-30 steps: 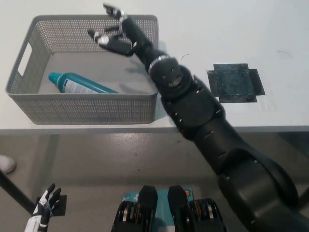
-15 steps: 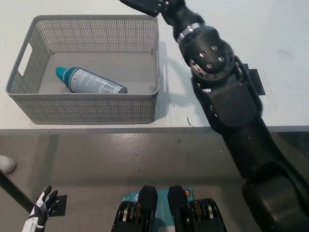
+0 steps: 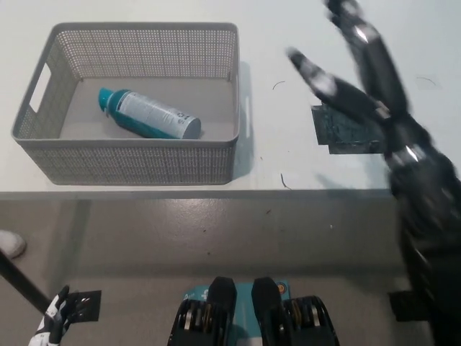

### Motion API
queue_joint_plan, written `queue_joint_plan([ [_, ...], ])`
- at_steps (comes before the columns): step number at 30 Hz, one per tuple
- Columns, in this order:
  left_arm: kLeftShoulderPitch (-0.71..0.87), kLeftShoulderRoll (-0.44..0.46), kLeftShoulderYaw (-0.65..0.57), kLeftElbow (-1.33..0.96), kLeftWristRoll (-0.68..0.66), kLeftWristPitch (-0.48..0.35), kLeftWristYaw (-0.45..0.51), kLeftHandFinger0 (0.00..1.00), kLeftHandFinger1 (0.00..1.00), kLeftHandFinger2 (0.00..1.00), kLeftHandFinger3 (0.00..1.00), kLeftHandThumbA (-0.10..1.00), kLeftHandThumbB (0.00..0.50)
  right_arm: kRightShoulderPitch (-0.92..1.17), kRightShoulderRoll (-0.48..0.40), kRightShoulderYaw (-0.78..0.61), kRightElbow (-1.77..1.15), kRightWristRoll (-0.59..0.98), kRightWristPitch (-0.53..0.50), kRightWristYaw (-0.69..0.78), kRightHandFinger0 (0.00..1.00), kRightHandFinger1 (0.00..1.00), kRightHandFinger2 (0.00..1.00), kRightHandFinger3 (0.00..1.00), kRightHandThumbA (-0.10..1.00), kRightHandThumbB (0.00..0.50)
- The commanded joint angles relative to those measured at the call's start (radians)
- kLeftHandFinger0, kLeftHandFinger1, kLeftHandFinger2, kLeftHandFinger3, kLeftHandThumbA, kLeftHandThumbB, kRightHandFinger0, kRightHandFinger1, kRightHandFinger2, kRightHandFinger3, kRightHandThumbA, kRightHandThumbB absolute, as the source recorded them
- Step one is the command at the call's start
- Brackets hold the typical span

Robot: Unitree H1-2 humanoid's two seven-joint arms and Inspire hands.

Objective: Use the right hand to pick up an air purifying spray and put it inside a container

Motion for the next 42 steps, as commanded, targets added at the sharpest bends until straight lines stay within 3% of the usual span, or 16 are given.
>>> queue_joint_plan([
  [1,0.051,0.034,0.031,-0.014,-0.058,-0.035,-0.013,1.00,1.00,1.00,1.00,1.00,0.224,0.307,-0.137,-0.109,-0.276,0.031,-0.130,0.034,1.00,1.00,1.00,1.00,0.73,0.402],
  [3,0.043,0.033,0.031,-0.013,-0.056,-0.032,-0.012,1.00,1.00,1.00,1.00,1.00,0.209,0.377,-0.147,-0.116,-0.257,0.041,-0.137,0.030,1.00,1.00,1.00,1.00,0.69,0.428],
  [6,0.039,0.028,0.027,-0.017,-0.043,-0.029,-0.007,1.00,1.00,1.00,1.00,1.00,0.209,0.505,-0.174,-0.119,-0.194,0.036,-0.210,0.035,1.00,1.00,1.00,1.00,0.74,0.404],
  [9,0.010,0.012,0.021,-0.005,-0.034,-0.032,0.005,1.00,1.00,1.00,1.00,1.00,0.220,0.576,-0.195,-0.112,-0.122,0.013,-0.260,0.032,1.00,1.00,1.00,1.00,0.80,0.429],
  [14,-0.011,0.008,0.022,-0.005,-0.032,-0.030,0.009,1.00,1.00,1.00,1.00,1.00,0.207,0.645,-0.157,-0.097,0.027,0.054,-0.316,0.024,1.00,1.00,1.00,1.00,0.78,0.440],
  [20,0.006,0.017,0.028,-0.012,-0.027,-0.034,0.007,1.00,1.00,1.00,1.00,1.00,0.200,0.671,-0.109,-0.088,0.240,0.083,-0.364,0.029,1.00,1.00,1.00,1.00,0.78,0.379],
  [22,0.008,0.016,0.029,-0.013,-0.033,-0.033,0.005,1.00,1.00,1.00,1.00,1.00,0.201,0.662,-0.107,-0.088,0.283,0.085,-0.360,0.034,1.00,1.00,1.00,1.00,0.82,0.365],
  [25,0.002,0.021,0.033,-0.010,-0.038,-0.033,0.002,1.00,1.00,1.00,1.00,1.00,0.204,0.644,-0.094,-0.090,0.310,0.113,-0.341,0.052,1.00,1.00,1.00,1.00,0.84,0.379],
  [26,-0.012,0.019,0.040,0.003,-0.050,-0.034,0.005,1.00,1.00,1.00,1.00,1.00,0.186,0.628,-0.092,-0.081,0.316,0.103,-0.334,0.056,1.00,1.00,1.00,1.00,0.84,0.373],
  [31,0.007,0.016,0.050,0.003,-0.038,-0.032,0.008,1.00,1.00,1.00,1.00,1.00,0.201,0.648,-0.092,-0.053,0.320,0.075,-0.357,0.068,1.00,1.00,1.00,1.00,0.87,0.389],
  [35,0.012,0.013,0.053,0.017,-0.039,-0.054,0.003,1.00,1.00,1.00,1.00,1.00,0.198,0.653,-0.089,-0.049,0.326,0.084,-0.353,0.069,1.00,1.00,1.00,1.00,0.84,0.400],
  [36,0.006,0.013,0.055,0.019,-0.047,-0.049,0.001,1.00,1.00,1.00,1.00,1.00,0.214,0.645,-0.089,-0.049,0.338,0.083,-0.359,0.069,1.00,1.00,1.00,1.00,0.86,0.405],
  [38,-0.005,0.018,0.056,0.022,-0.034,-0.047,0.003,1.00,1.00,1.00,1.00,1.00,0.193,0.637,-0.095,-0.044,0.345,0.063,-0.387,0.065,1.00,1.00,1.00,1.00,0.92,0.375],
  [42,0.000,0.020,0.057,0.018,-0.030,-0.037,0.002,1.00,1.00,1.00,1.00,1.00,0.196,0.645,-0.099,-0.041,0.338,0.051,-0.385,0.063,1.00,1.00,1.00,1.00,0.99,0.398],
])
